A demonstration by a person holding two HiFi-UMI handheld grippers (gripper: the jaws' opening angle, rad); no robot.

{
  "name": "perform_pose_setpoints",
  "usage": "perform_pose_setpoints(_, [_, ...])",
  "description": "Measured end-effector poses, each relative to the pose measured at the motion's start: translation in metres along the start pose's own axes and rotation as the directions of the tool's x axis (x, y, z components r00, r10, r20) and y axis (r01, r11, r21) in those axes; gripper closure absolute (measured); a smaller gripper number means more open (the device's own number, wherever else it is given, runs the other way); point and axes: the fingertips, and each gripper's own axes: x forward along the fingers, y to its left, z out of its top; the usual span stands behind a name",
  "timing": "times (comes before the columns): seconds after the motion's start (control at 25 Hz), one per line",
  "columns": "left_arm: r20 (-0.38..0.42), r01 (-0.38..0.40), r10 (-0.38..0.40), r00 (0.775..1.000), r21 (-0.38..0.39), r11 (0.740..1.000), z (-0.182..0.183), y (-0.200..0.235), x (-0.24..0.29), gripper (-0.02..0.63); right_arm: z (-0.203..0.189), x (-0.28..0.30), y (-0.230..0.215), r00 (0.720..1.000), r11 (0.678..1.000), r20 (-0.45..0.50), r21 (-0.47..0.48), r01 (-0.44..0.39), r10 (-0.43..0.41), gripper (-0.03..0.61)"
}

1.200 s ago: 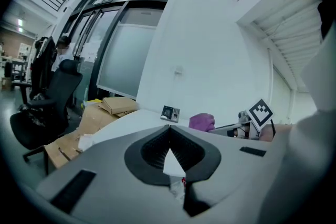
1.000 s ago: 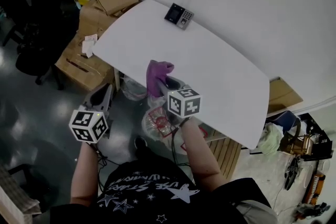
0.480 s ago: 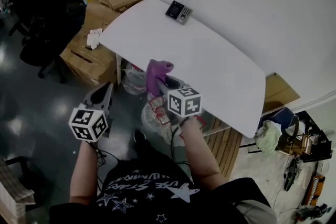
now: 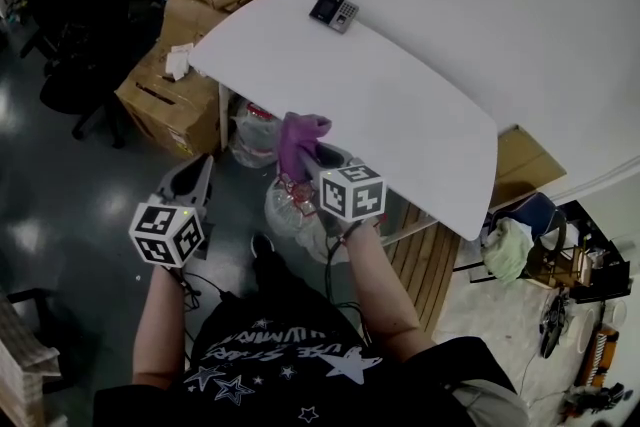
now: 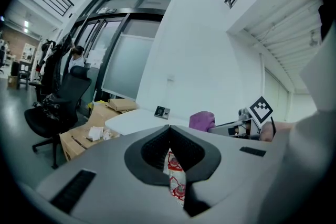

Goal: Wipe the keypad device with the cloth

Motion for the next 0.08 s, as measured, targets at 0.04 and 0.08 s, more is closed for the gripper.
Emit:
perform_pose_setpoints(0.04, [0.000,0.000,0.000,1.000,0.000,1.000,-0.0023,-0.0012,-0.0037,0.607,-0.0031,-0.0025,0.0027,1.000,1.000,-0.001,-0.002,0.000,0.000,0.486])
perform_pose_setpoints(0.08, [0.001,0.000,0.000,1.000,0.000,1.000,-0.0046,-0.0024,-0.0073,0.607,-0.0061,-0.0050,0.0054,1.000,1.000,-0.002,-0.004,-0.001,0.001,0.486])
